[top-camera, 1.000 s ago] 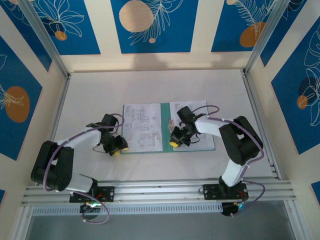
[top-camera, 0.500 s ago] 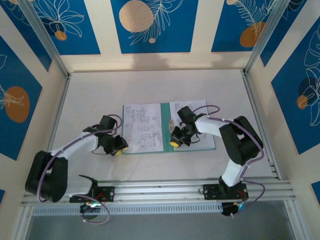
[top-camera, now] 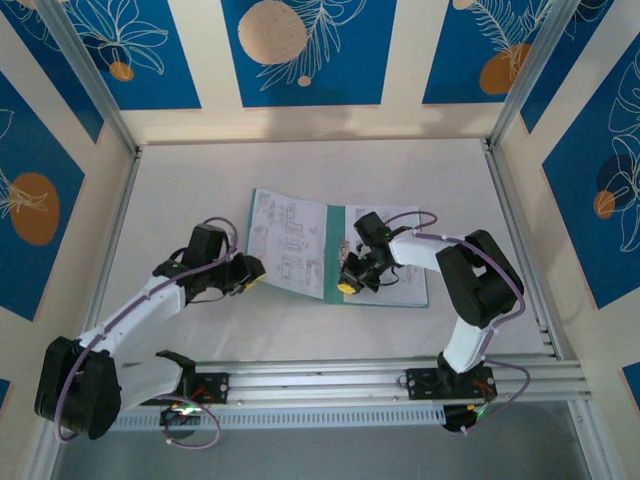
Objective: Put the files into the folder
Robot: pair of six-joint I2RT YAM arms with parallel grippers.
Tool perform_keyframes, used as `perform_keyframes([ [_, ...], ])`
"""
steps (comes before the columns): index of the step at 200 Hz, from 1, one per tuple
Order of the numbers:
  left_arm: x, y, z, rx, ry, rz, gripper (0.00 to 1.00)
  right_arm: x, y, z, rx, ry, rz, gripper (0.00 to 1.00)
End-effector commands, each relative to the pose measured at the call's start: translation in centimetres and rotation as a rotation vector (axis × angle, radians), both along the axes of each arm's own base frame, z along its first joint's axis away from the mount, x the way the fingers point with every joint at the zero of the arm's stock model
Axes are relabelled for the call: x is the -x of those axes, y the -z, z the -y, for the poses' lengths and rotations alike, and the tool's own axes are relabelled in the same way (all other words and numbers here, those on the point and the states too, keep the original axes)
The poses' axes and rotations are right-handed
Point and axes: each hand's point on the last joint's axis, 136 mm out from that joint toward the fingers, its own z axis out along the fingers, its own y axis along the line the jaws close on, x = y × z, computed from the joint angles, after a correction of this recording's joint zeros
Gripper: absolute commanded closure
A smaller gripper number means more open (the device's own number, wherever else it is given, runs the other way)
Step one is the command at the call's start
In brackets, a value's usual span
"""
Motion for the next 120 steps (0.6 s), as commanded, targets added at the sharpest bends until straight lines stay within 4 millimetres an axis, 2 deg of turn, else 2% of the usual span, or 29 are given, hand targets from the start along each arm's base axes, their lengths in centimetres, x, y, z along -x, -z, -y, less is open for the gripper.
perform_keyframes([
  [1, -0.3, -1.7, 1.1, 0.055, 0.024, 0.030, 0.80, 2.4, 3.4, 2.6, 0.134, 0.000, -0.105, 0.97],
  [32, -0.1, -1.5, 1.4, 0.022, 0.060, 0.019, 1.00, 2.3, 3.3, 2.5, 0.128, -0.002, -0.103, 0.97],
  [51, 0.2, -1.3, 1.3, -0.036, 0.097, 0.014, 1.00, 1.6, 2.4, 2.0, 0.108, -0.020, -0.071, 0.94],
  [65, 0.4, -1.4, 0.9, -0.091, 0.116, 0.012, 1.00, 0.7, 0.7, 1.0, 0.079, -0.053, -0.014, 0.85],
  [89, 0.5, -1.9, -0.5, -0.203, 0.124, 0.028, 1.00, -1.3, -3.4, -0.3, 0.059, -0.095, 0.102, 0.69],
  [105, 0.6, -2.5, -1.6, -0.276, 0.126, 0.044, 1.00, -2.3, -5.4, 0.7, 0.087, -0.072, 0.157, 0.62],
  [120, 0.6, -3.4, -2.4, -0.320, 0.127, 0.070, 1.00, -2.9, -5.8, 3.1, 0.125, -0.001, 0.169, 0.62],
])
